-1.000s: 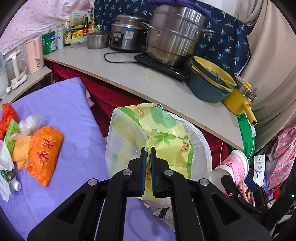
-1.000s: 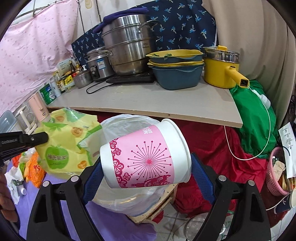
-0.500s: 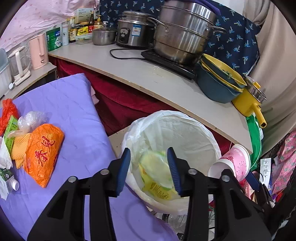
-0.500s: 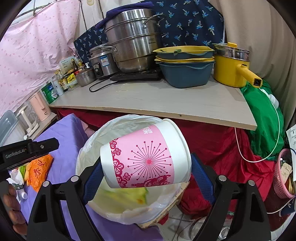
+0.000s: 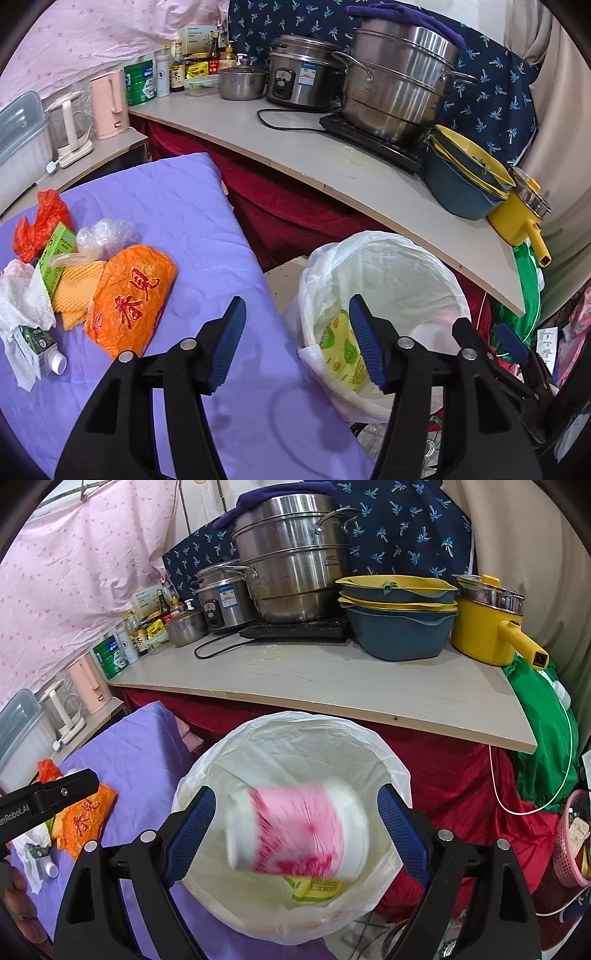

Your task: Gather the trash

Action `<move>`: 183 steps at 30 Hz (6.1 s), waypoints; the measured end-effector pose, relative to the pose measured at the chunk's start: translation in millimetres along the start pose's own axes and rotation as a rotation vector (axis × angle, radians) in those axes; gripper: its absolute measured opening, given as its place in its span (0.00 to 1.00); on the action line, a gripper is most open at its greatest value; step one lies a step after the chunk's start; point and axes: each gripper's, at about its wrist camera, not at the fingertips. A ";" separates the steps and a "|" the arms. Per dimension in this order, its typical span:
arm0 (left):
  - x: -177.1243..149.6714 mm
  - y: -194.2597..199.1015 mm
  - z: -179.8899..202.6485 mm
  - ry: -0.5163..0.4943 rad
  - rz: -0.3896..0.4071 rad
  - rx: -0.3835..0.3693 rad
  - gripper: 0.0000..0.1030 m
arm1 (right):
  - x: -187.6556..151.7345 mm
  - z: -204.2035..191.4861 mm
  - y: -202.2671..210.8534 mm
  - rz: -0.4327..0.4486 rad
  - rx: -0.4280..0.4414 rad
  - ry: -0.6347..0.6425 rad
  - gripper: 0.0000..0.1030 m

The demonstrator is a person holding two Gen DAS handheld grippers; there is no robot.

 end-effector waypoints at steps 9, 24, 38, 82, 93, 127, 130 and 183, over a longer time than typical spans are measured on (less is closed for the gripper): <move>-2.6 9.7 -16.4 0.021 0.016 0.020 0.55 | 2.8 -11.8 6.2 0.009 0.014 0.001 0.83; -17.7 36.5 -76.8 0.116 0.035 0.086 0.68 | -5.5 -79.5 25.1 0.011 0.102 0.087 0.84; -48.5 68.3 -168.4 0.226 0.048 0.209 0.76 | -26.7 -163.6 26.5 -0.035 0.213 0.193 0.84; -84.0 42.0 -367.3 0.504 -0.051 0.390 0.81 | -88.9 -299.2 -122.0 -0.278 0.246 0.269 0.84; -69.7 29.8 -375.1 0.533 -0.043 0.313 0.81 | -92.6 -289.0 -134.4 -0.320 0.271 0.209 0.47; -54.0 99.4 -306.3 0.429 0.062 0.233 0.09 | -56.8 -245.0 -23.4 -0.179 0.371 0.170 0.25; -54.5 110.6 -282.0 0.391 0.075 0.210 0.09 | -54.0 -237.1 -10.3 -0.161 0.378 0.164 0.25; -178.2 93.4 -226.2 0.258 -0.154 0.214 0.57 | -79.3 -163.7 45.0 -0.168 0.371 0.144 0.26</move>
Point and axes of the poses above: each gripper's, at about its wrist camera, not at the fingertips, and y roughly against the way its jaws point, z to its right, x to its top, and after that the axes turned 7 degrees about x, right-handed
